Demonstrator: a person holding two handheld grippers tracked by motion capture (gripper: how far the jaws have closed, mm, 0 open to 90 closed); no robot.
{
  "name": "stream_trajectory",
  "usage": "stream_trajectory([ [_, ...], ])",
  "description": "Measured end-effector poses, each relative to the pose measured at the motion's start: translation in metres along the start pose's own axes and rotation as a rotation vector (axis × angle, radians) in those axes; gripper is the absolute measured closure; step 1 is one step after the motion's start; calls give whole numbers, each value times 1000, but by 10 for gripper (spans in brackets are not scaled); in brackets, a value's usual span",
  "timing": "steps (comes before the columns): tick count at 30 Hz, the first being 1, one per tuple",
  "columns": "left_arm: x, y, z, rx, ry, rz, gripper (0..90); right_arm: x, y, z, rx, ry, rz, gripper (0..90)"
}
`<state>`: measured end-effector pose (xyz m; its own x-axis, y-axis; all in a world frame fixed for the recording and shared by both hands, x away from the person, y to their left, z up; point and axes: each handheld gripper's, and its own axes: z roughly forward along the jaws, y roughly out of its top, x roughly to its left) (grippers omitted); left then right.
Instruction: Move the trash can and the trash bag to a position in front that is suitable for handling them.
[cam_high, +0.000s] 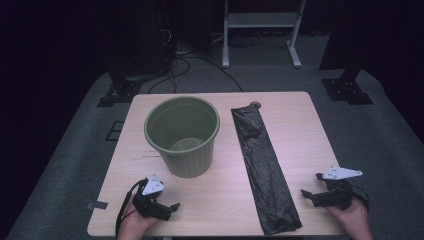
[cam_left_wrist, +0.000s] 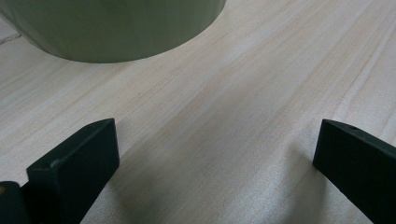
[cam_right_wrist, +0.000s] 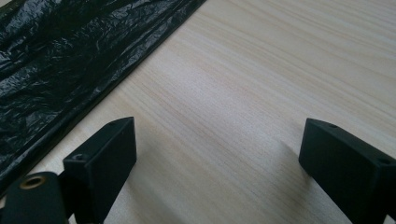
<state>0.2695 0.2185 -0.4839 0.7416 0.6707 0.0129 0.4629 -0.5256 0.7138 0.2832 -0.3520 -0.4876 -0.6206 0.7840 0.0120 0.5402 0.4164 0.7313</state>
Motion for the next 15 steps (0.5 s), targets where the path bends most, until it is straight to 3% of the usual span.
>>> stream_trajectory([
  [6,0,0,0,0,0,0,0,1,0,-1,-4,6,15,100],
  [9,0,0,0,0,0,0,0,1,2,-2,-4,21,53,101],
  [15,0,0,0,0,1,-1,0,2,7,-3,-26,48,61,132],
])
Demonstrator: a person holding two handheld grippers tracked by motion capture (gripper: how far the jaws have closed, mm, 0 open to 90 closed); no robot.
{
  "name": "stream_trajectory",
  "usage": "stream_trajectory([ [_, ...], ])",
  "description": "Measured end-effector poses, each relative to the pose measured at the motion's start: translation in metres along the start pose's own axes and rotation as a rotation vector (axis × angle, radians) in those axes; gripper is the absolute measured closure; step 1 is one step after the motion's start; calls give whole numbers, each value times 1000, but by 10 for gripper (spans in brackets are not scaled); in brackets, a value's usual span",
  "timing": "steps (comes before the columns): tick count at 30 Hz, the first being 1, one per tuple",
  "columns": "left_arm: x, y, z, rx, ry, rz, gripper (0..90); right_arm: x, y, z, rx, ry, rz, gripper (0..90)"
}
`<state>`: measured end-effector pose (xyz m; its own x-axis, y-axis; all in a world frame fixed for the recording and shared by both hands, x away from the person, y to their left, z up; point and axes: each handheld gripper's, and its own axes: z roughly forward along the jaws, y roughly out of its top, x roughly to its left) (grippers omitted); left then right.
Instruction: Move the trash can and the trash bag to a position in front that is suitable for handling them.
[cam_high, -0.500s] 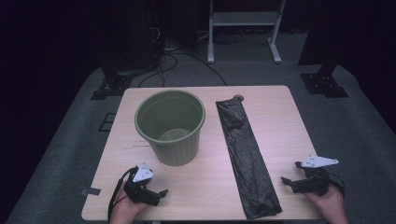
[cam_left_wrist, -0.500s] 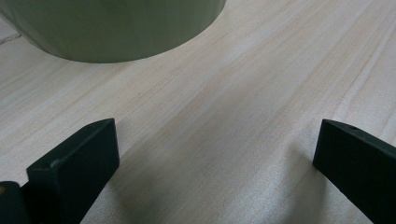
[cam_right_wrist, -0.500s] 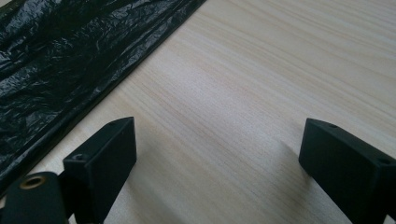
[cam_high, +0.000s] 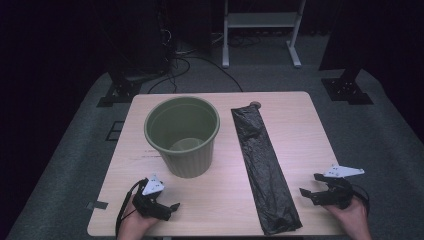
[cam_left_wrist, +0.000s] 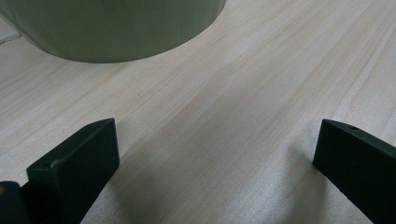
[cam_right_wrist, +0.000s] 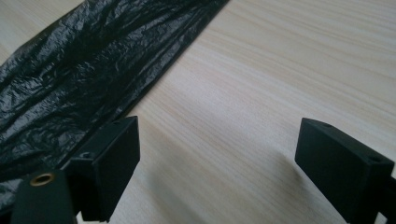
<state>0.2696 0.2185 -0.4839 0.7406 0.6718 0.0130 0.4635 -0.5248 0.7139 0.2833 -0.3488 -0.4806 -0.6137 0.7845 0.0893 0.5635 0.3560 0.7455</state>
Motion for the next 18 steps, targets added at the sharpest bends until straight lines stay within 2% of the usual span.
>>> stream_trajectory([
  [1,0,0,0,0,0,0,0,0,0,0,0,0,0,132],
  [3,0,0,0,-1,2,-1,0,1,4,0,-20,25,14,198],
  [6,0,0,0,-1,2,-2,0,3,9,-2,-48,48,15,244],
  [9,0,0,0,0,3,-1,0,8,14,-1,-61,89,13,312],
  [11,0,0,0,0,3,-1,0,11,17,1,-54,91,5,314],
  [18,0,0,0,0,2,-2,0,22,26,19,1,128,-23,426],
])
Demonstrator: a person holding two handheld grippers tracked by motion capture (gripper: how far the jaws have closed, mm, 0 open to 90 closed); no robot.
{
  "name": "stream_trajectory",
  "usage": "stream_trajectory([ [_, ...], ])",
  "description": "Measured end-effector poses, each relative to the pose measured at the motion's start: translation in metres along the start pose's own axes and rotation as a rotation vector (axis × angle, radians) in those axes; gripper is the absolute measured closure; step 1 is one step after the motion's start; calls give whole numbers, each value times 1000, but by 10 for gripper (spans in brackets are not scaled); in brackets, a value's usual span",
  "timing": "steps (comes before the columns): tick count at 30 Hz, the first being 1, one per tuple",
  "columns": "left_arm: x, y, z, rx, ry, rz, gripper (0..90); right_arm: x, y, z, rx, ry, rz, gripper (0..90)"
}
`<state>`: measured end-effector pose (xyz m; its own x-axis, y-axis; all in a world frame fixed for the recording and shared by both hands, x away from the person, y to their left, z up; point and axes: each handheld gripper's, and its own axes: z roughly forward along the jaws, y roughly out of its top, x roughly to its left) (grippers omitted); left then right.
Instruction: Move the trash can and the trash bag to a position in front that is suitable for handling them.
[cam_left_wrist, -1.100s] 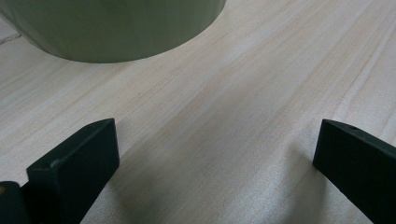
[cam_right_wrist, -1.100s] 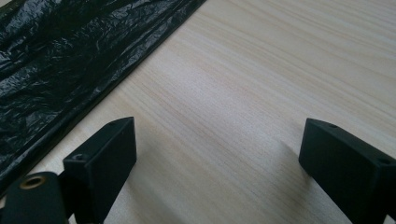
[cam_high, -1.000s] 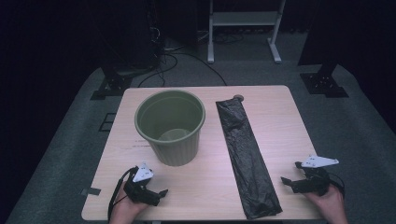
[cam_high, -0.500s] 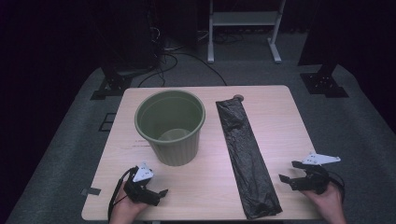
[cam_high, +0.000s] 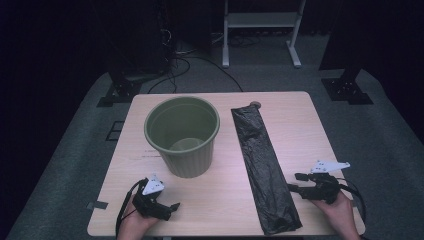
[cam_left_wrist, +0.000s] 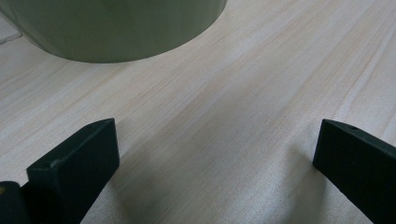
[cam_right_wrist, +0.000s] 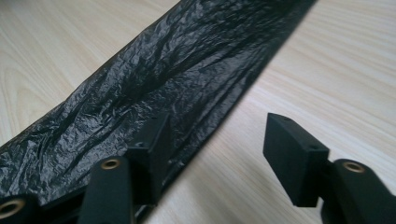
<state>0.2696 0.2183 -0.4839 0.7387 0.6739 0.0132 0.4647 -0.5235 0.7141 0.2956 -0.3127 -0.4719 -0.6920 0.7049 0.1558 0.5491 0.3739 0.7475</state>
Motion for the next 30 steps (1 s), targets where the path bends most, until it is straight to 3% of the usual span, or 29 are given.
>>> stream_trajectory([
  [10,0,0,0,0,0,0,0,4,4,14,61,15,-28,618],
  [18,0,0,0,0,0,0,0,10,4,15,76,23,-62,886],
  [23,0,0,0,0,0,0,0,10,4,15,82,13,-63,900],
  [30,0,0,0,0,0,0,0,2,5,3,84,-73,-72,900],
])
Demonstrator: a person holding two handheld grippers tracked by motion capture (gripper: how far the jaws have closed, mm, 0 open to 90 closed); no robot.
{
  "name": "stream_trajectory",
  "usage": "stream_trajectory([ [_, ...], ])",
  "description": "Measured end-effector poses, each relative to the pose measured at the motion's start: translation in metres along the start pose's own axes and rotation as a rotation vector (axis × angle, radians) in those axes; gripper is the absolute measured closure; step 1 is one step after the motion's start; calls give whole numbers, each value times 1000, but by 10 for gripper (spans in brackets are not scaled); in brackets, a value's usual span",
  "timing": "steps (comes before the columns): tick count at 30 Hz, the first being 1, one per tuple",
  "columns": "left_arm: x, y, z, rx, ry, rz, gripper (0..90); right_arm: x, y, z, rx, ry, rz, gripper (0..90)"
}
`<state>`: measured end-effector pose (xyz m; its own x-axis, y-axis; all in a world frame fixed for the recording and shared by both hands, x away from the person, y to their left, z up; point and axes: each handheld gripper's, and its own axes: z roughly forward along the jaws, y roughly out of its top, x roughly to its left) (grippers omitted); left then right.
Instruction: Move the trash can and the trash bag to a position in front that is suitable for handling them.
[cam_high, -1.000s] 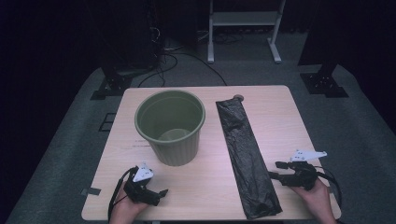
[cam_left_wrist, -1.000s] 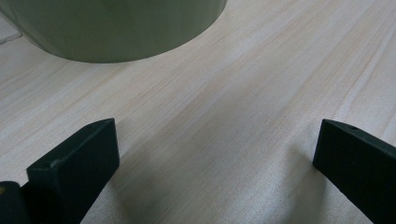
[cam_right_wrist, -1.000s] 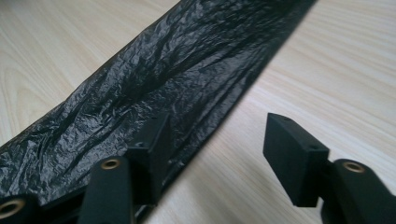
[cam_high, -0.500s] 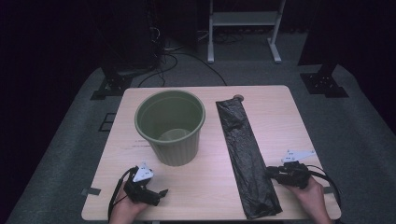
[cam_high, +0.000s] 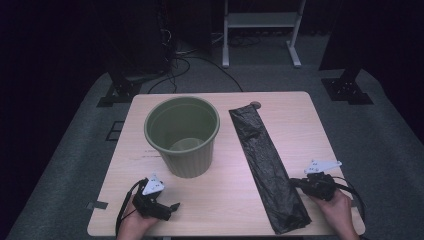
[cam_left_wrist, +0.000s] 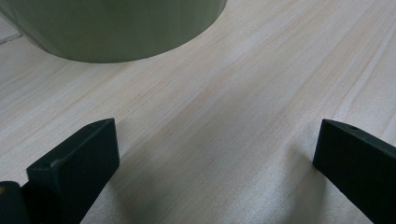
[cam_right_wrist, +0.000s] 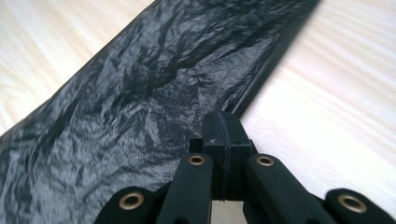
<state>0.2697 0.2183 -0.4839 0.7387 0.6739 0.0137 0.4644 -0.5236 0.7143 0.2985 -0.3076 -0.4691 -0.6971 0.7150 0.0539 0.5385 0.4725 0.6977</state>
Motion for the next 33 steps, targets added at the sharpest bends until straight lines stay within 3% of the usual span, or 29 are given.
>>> stream_trajectory([
  [5,0,0,0,0,0,0,0,-12,-2,-7,2,-54,3,900],
  [14,0,0,0,0,0,0,0,-43,-17,-25,-18,-119,79,900],
  [25,0,0,0,1,0,0,0,-59,-37,-45,-7,-183,122,900],
  [26,0,0,0,1,0,0,0,-59,-39,-49,-15,-190,124,816],
  [33,0,0,0,0,0,0,0,-49,-30,-59,-64,-192,112,586],
])
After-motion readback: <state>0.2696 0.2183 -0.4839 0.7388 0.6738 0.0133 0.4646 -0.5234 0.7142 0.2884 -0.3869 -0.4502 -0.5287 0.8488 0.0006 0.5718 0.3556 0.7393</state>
